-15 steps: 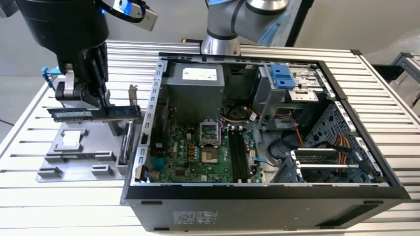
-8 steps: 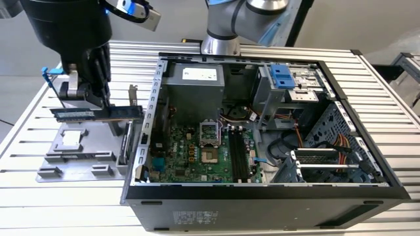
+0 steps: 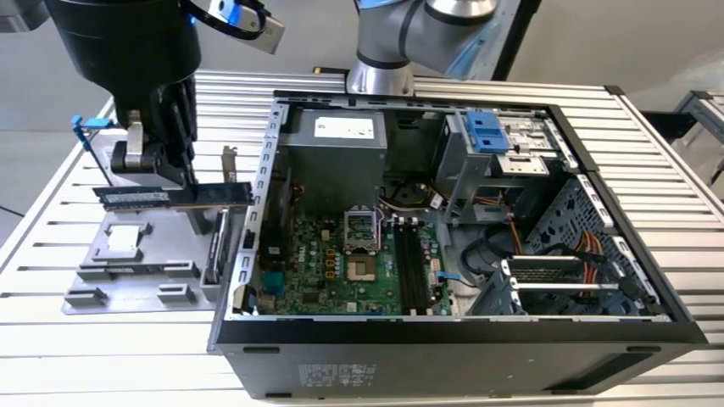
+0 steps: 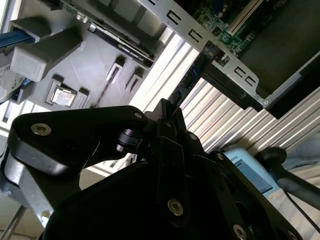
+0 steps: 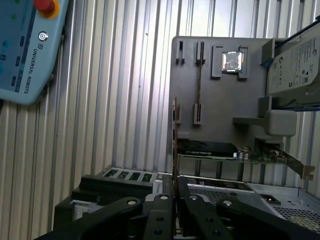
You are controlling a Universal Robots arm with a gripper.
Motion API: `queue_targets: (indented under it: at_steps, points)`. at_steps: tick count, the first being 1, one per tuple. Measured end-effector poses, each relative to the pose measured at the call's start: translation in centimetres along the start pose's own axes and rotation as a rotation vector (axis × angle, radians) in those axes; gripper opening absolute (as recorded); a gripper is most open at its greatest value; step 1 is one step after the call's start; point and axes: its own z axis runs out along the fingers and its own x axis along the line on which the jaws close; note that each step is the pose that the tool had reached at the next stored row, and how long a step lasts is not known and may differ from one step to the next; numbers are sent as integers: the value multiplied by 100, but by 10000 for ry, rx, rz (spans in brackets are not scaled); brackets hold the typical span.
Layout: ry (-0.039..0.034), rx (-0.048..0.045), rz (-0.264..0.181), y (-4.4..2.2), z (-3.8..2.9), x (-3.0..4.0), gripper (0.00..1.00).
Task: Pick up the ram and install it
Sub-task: 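Pick up the ram and move it above insertion slot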
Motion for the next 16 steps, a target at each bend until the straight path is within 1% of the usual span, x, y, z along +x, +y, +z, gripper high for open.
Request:
queue_targets:
  at_steps: [16]
  points:
    - [0,-1,0,-98,-4,7,0]
